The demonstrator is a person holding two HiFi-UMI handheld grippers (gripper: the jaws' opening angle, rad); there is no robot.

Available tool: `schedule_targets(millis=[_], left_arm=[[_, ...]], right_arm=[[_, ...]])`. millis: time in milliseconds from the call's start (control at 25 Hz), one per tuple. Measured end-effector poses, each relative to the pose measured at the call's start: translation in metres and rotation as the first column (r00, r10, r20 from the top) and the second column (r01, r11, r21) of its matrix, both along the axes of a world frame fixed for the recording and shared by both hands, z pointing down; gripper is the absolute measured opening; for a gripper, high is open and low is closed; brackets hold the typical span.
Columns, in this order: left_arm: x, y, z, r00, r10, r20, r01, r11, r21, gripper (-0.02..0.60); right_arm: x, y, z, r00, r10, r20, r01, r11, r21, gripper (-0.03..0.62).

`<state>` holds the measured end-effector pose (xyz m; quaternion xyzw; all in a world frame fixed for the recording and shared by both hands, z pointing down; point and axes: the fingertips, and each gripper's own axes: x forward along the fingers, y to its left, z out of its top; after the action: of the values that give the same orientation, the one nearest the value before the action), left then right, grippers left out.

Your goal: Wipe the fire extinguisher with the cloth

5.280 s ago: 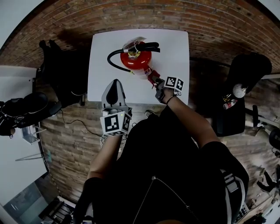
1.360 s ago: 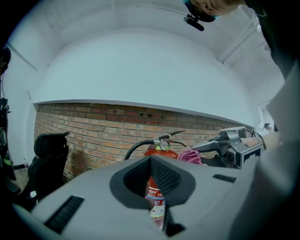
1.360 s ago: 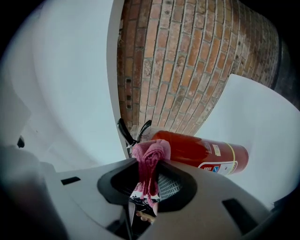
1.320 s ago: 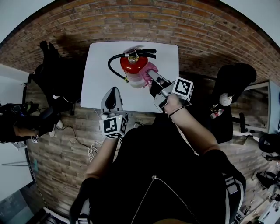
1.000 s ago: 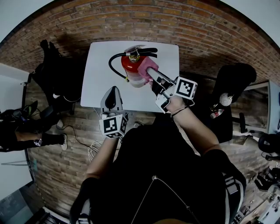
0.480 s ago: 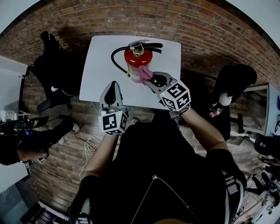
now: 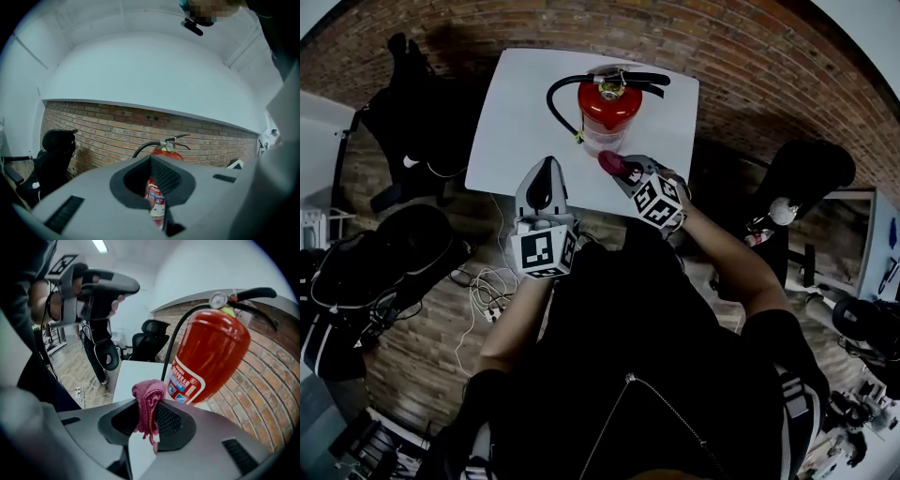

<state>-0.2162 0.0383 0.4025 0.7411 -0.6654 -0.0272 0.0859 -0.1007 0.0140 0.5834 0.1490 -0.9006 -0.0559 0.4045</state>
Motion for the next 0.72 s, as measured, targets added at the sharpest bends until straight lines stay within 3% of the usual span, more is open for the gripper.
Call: schedule_targets(millis=[280,720], left_arm=[[-0.008,0.003,0.010,1.000,-0.031,-0.001,0.031,0.999,-0.022,0.011],[-0.027,0.010,0.020,0.997,-0.082,-0.001,0.082,0.995,-0.052,0.011]], right_arm=[[-0.005,0.004,0.074,0.974,-0.139,-0.181,0.150,0.987,0.050,0.104],[-0.006,-0.005,0.174,0.875,-0.252,-0.413,0.319,0.943,0.099,0.104]])
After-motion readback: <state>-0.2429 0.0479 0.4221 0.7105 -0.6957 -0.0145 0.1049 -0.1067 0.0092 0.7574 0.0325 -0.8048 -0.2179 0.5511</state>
